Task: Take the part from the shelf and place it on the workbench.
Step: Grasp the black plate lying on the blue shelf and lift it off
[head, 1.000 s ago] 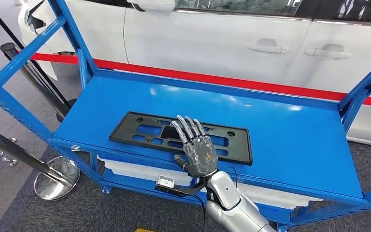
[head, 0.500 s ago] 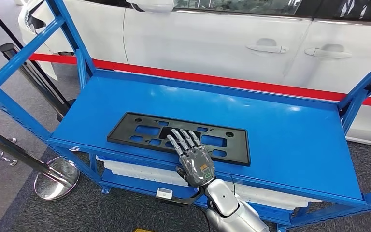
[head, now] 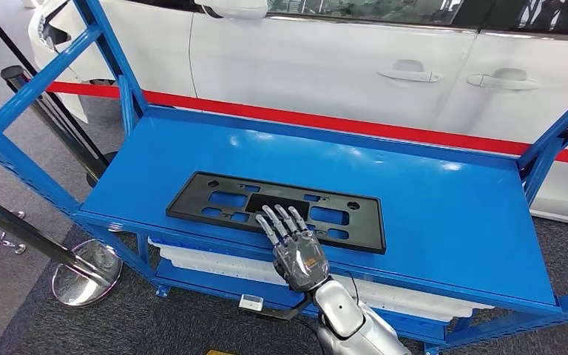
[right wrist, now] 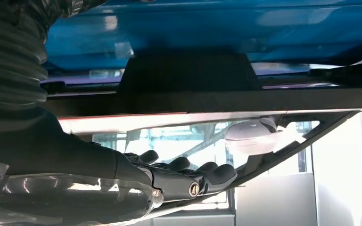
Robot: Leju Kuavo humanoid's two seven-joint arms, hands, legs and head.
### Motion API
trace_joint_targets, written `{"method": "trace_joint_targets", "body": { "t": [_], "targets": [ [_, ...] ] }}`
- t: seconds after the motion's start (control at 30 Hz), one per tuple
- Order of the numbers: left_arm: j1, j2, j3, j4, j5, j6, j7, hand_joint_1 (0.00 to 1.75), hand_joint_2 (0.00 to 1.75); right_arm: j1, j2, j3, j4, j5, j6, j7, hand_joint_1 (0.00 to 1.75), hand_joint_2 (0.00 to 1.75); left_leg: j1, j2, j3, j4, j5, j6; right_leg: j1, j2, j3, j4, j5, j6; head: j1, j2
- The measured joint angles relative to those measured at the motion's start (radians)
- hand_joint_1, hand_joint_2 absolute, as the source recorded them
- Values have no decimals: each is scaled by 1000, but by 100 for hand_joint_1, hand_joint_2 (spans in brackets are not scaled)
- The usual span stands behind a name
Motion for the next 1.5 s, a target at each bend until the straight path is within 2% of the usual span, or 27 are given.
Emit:
{"method": "trace_joint_targets", "body": {
  "t": [0.43,1.1,1.5],
  "targets": [
    [0,0,0,0,-8,-1,0,0,0,-12,23,-41,2,5,0,-16,0,175,0,0,0,0,0,0,0,0,0,0,0,0,0,0],
    [0,0,0,0,-9,0,0,0,0,-19,25,-60,-4,-3,-1,-29,0,175,0,0,0,0,0,0,0,0,0,0,0,0,0,0],
    [0,0,-1,0,-13,0,-2,0,0,-24,22,-88,5,22,0,8,0,175,0,0,1,0,0,0,0,0,0,0,0,0,0,0]
  ]
}}
